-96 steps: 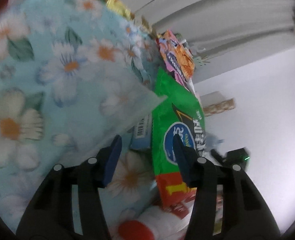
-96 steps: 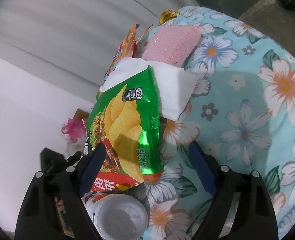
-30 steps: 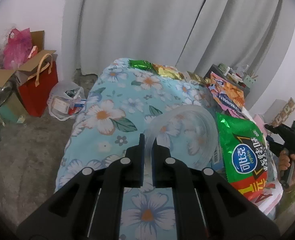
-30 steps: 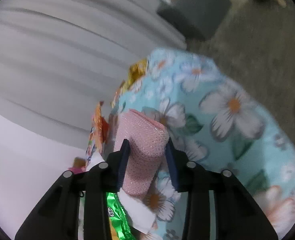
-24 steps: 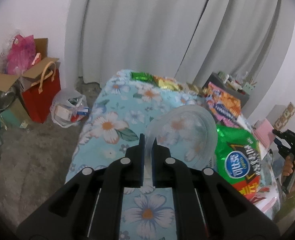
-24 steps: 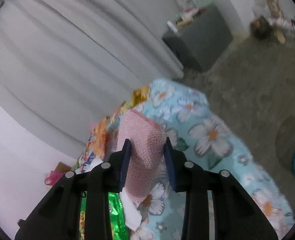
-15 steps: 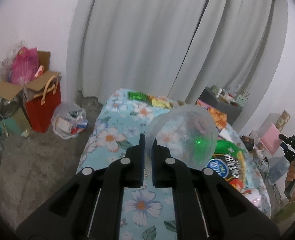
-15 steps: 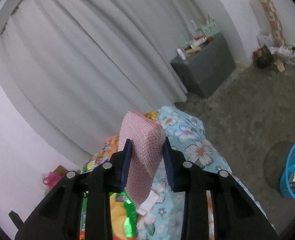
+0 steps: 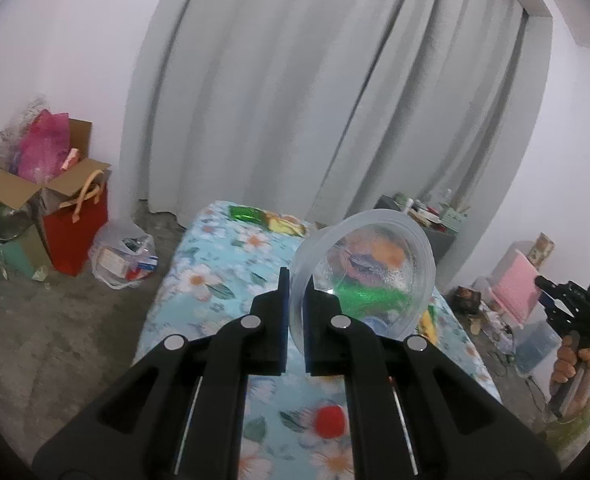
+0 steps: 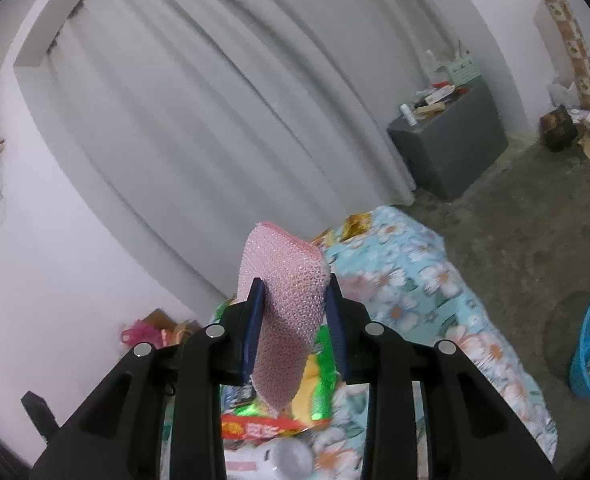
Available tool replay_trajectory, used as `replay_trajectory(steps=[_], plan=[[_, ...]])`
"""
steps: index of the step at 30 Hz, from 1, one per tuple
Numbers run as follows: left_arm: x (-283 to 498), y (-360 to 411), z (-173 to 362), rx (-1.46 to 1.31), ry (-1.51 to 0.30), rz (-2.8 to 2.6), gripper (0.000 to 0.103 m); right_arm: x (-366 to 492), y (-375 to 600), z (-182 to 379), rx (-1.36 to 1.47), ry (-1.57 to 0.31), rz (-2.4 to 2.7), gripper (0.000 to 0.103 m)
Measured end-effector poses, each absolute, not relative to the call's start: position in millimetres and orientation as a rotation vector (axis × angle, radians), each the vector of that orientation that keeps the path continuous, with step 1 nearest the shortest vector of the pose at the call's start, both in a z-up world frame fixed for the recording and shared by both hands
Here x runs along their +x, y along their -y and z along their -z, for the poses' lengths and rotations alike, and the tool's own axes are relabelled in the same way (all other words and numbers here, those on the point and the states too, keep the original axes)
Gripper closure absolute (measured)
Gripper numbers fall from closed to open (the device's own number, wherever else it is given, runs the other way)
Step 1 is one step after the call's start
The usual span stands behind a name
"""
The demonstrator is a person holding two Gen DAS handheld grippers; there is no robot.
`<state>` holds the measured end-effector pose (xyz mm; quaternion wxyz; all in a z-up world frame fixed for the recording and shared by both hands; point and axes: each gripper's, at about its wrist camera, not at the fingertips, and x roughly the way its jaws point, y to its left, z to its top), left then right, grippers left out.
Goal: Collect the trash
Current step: 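Carry the lid and sponge over the wastebasket and open both tools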
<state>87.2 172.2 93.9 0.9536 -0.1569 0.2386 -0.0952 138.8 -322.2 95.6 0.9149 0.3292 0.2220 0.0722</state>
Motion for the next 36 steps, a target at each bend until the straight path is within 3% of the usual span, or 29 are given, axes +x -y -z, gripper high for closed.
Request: replay_trajectory(steps=[11, 21, 28, 36], plan=[[96, -70, -111, -0.188, -0.545, 0.426, 0.099, 79, 346, -102, 0.636, -0.403, -0.056, 0.073], [128, 122, -118, 0.065, -0.720, 0.798, 0.099, -17, 431, -79, 0.646, -0.379, 0.297, 0.073], [125, 295, -64, 0.293, -0.907, 1.028, 0.099, -54, 498, -30, 0.667, -0.495, 0.579, 0.073], [111, 460, 47, 0.508, -1.125, 1.067, 0.099, -59, 573, 44, 0.778, -0.619, 0.729, 0.073]])
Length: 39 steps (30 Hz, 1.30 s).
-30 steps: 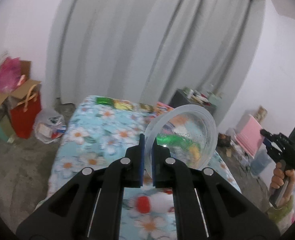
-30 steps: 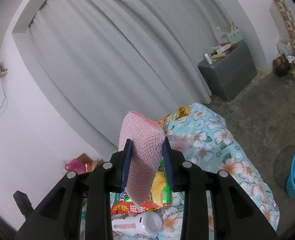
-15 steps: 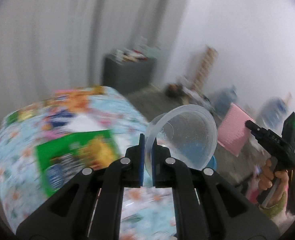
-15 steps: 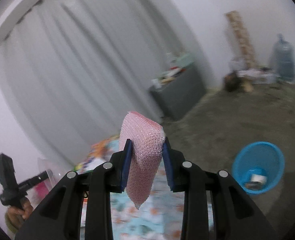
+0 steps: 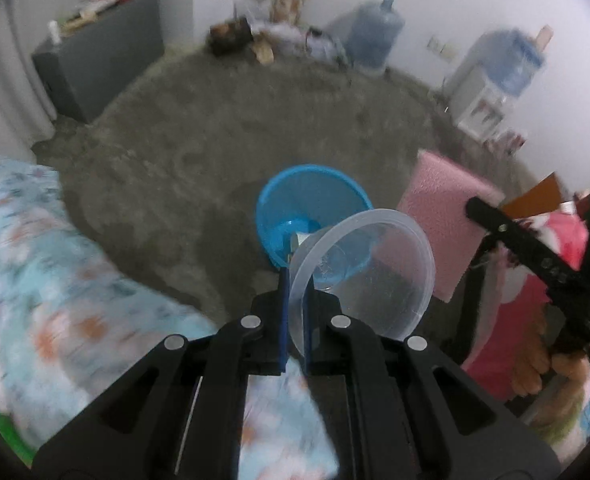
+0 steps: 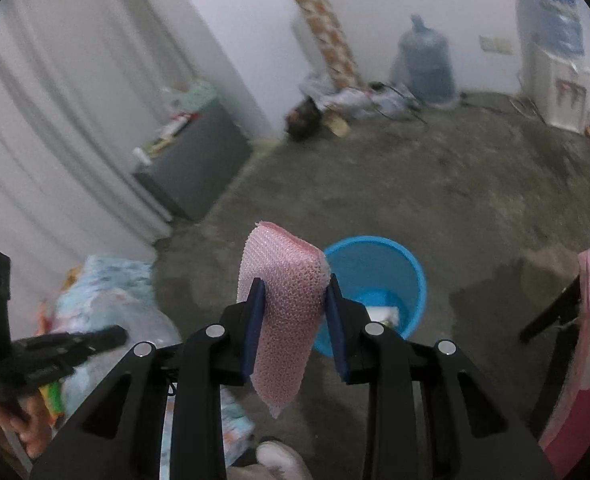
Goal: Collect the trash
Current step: 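Carry the lid and sponge over the wastebasket and open both tools, then swing both tools back toward the bed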
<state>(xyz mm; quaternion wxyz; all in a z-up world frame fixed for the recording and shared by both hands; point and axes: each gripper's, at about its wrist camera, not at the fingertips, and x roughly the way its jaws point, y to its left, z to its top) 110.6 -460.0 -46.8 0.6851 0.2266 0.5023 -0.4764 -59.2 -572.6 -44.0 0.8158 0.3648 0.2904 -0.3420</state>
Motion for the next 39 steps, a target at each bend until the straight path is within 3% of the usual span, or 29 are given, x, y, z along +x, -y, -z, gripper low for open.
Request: replay_trajectory(steps=[4, 6, 7, 8, 9, 12, 16, 23, 31, 39], plan=[[106, 517, 87, 0.554, -1.108, 1.016, 0.098, -54, 610, 71, 0.842, -0.609, 0.778, 0.072], [109, 541, 102, 0.514, -1.102, 1.005, 0.086, -44, 634, 87, 0.855, -0.599, 0.818, 0.069], [113, 549, 109, 0.504, -1.092, 0.989, 0.059, -37, 642, 95, 0.869, -0.602, 0.828, 0.065], [117, 560, 115, 0.508, -1.076, 0.952, 0.035, -30, 655, 111, 0.907, -0.631, 0.824, 0.054], [116, 568, 121, 0.528, -1.039, 0.886, 0.029, -25, 665, 126, 0.955, -0.664, 0.820, 0.048], [115, 574, 129, 0.540, -1.058, 0.834, 0.027, -27, 679, 153, 1.062, -0.704, 0.860, 0.046], [115, 560, 111, 0.502, -1.050, 0.878, 0.023, -45, 666, 146, 1.059, -0.661, 0.855, 0.046], [110, 507, 26, 0.437, -0.927, 0.981, 0.019, -57, 620, 93, 0.890, -0.669, 0.762, 0.045], [127, 332, -84, 0.221, -0.877, 1.009, 0.014, -41, 548, 12, 0.688, -0.635, 0.537, 0.032], [144, 88, -111, -0.042, -0.779, 0.677, 0.011, 1, 468, -30, 0.647, -0.639, 0.241, 0.022]])
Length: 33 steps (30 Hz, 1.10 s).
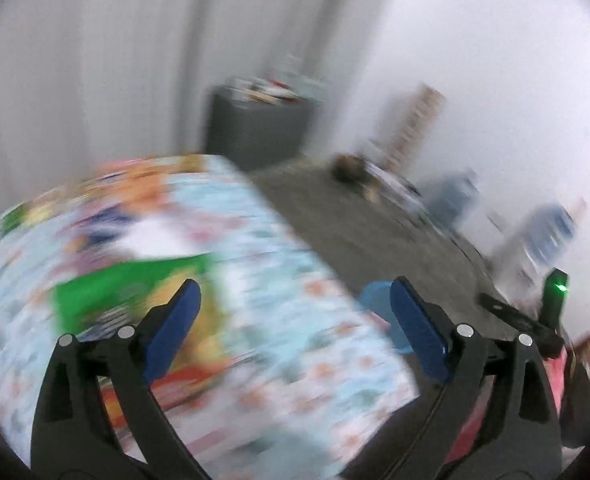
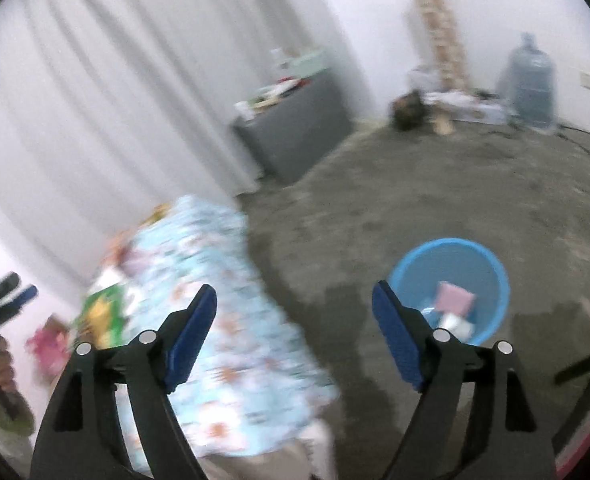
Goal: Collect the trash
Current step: 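Swing both tools back toward the bed, then reach the right tool toward the white-and-red bottle while the left tool approaches its cap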
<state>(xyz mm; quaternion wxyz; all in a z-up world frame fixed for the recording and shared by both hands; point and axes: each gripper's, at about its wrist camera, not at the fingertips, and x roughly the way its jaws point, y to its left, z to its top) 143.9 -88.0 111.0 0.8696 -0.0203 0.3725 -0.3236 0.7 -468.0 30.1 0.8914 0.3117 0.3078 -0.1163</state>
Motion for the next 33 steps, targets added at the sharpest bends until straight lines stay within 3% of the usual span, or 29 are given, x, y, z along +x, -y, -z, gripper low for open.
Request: replay_trajectory(steps=[5, 11, 21, 33], plan=[[120, -49, -80, -0.205, -0.765, 0.411, 0.011, 32, 419, -34, 0.686, -0.685, 0.059, 0.022], [89, -140, -31, -0.380, -0.774, 0.228, 0.011, 75, 345, -25, 0.741, -0.778, -0.118, 0.022], [78, -147, 7, -0.384, -0.761, 0.273, 0.011, 109, 229, 2, 0.775, -0.969, -0.309, 0.022], [85, -140, 23, -0.287, -0.714, 0.342, 0.011, 122, 209, 12, 0.781, -1.043, -0.265, 0.022]])
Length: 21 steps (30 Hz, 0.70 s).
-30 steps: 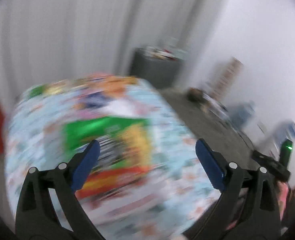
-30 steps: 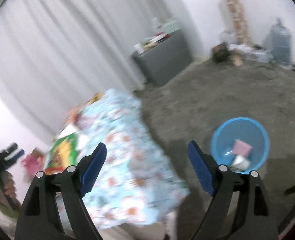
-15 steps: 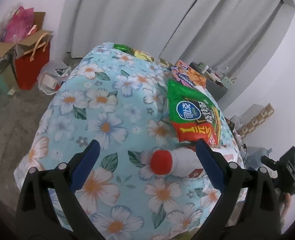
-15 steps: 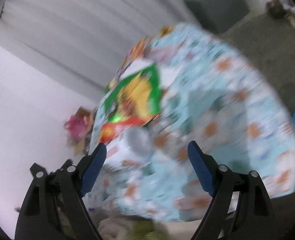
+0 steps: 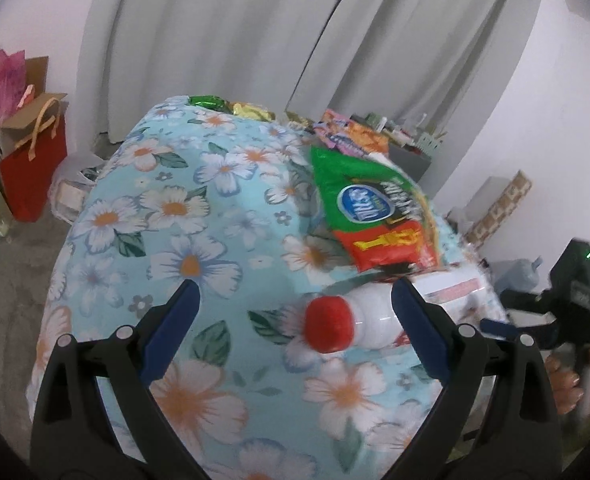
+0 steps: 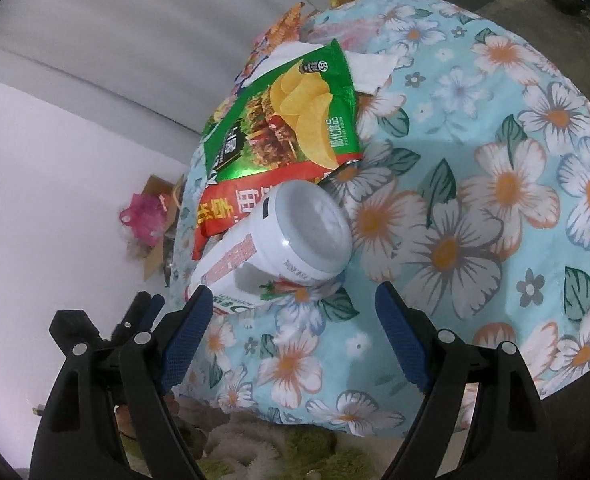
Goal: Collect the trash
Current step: 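Reach the right tool toward the white-and-red bottle while the left tool approaches its cap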
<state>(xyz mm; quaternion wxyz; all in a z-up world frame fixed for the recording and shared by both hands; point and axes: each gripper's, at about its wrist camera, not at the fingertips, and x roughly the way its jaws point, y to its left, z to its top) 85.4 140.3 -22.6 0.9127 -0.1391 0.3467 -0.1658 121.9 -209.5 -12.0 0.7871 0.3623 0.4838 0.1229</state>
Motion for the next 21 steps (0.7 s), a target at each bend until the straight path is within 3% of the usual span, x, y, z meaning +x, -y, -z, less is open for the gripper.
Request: replay_trajectory(steps=[21], plan=[[88, -153, 20, -0.329, -0.741, 0.225, 0.010, 161, 198, 9, 0.710, -1.033, -0.279, 0.022]])
